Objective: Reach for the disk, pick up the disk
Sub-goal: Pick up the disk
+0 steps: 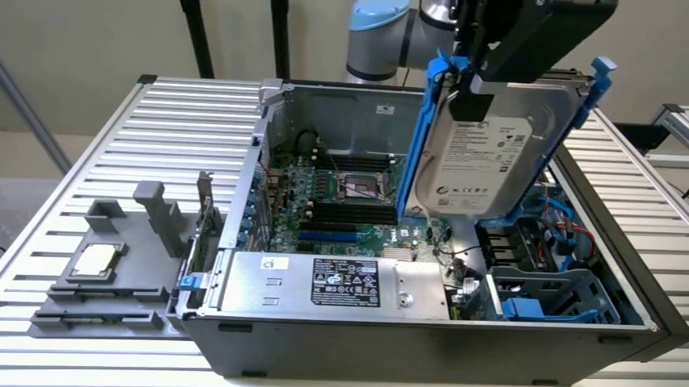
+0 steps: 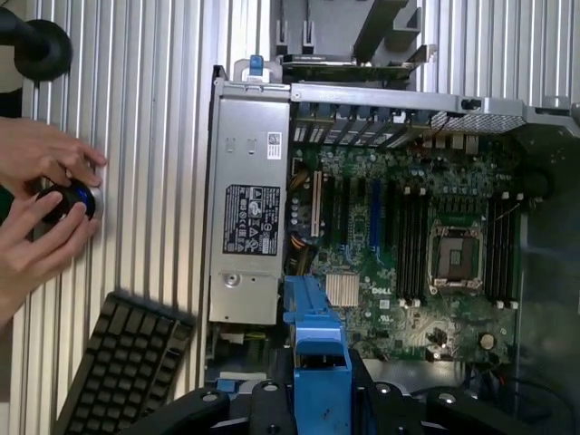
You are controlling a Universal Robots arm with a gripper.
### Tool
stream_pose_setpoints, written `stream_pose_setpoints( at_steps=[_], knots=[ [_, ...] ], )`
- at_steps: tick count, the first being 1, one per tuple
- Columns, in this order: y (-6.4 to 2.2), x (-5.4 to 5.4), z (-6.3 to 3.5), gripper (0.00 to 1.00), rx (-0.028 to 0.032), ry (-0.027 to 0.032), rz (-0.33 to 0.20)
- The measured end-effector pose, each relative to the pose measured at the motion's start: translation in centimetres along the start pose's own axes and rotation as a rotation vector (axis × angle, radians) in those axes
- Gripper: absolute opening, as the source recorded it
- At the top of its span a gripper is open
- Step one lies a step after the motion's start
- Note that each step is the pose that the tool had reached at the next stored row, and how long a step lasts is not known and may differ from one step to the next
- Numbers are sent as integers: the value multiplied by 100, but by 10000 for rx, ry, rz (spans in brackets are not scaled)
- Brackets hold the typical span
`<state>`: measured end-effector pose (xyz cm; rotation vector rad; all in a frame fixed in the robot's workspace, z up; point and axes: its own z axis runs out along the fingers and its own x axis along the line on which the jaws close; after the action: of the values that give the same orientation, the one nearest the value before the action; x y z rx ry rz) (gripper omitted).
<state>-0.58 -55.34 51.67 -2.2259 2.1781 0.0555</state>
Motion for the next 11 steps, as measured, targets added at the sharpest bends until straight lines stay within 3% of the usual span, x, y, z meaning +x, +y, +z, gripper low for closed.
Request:
stream_pose_setpoints(
  at_steps=[11],
  knots=[
    [-497,141,-10,33,0,-6,0]
  ],
)
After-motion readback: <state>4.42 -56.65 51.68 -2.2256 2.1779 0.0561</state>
